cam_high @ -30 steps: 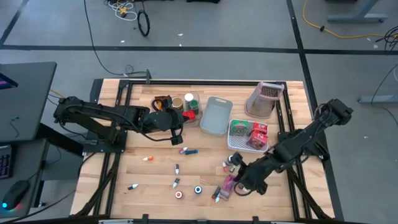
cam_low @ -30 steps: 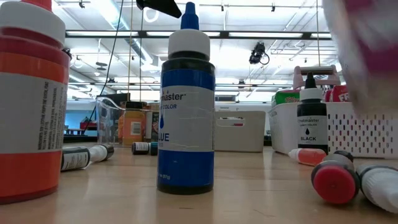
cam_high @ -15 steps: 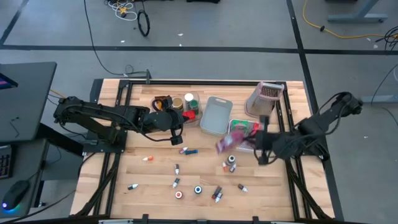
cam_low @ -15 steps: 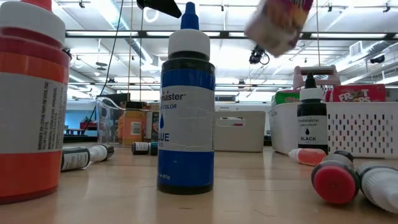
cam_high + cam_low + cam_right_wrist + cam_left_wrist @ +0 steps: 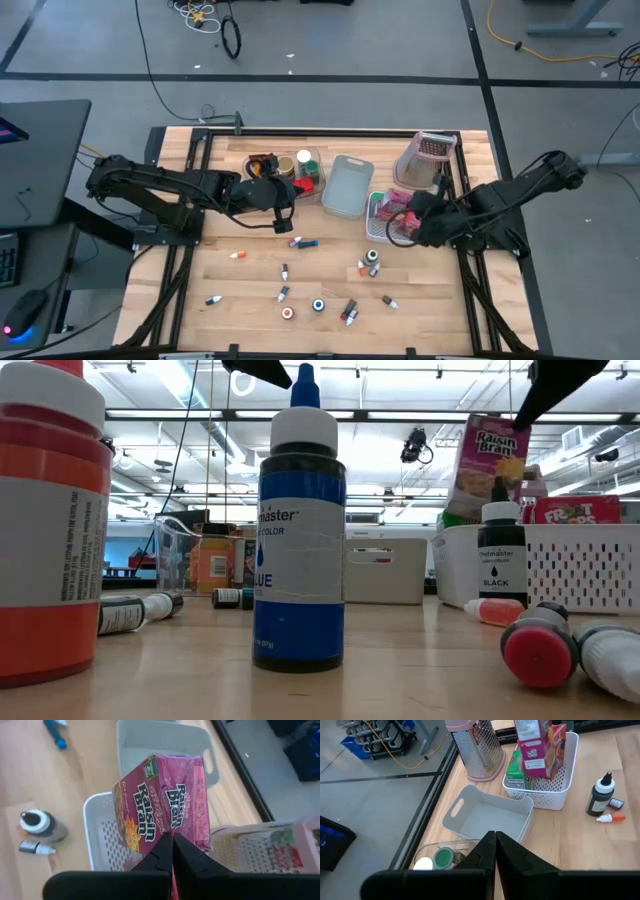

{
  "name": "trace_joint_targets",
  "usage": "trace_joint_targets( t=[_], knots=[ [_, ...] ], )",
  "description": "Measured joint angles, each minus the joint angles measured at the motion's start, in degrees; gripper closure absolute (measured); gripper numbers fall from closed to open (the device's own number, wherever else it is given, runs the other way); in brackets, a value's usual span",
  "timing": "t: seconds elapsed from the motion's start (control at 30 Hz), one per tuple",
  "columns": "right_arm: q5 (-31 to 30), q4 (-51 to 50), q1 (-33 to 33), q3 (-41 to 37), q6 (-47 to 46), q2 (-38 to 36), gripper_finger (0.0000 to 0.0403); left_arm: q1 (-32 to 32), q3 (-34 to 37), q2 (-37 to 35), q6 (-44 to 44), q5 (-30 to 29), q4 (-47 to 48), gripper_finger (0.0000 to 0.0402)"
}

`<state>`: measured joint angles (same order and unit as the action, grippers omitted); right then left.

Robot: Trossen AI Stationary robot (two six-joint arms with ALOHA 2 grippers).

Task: Pick & Place Kitchen Items
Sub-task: Put the purple cereal box into the white bin

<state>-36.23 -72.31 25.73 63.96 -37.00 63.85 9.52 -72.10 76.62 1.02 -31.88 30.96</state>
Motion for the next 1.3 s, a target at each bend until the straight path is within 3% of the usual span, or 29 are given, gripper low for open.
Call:
trace_joint_targets(
  t=[0.2,0.53,0.83,1.3],
  knots=[
    [4.9,2.7,-1.3,0.0,7.2,4.4,0.0399,0.0,0.0,0.0,1.7,0.0,0.0,0.0384],
    [5.7,2.8,-4.6,0.0,11.2,13.2,0.0395,0.0,0.0,0.0,1.4,0.0,0.0,0.0384],
    [10.6,4.5,-6.3,0.0,13.3,19.2,0.0365,0.0,0.0,0.0,1.4,0.0,0.0,0.0384],
    [9.9,4.8,-6.6,0.9,13.3,20.9,0.0306,0.0,0.0,0.0,1.4,0.0,0.0,0.0384]
  ],
)
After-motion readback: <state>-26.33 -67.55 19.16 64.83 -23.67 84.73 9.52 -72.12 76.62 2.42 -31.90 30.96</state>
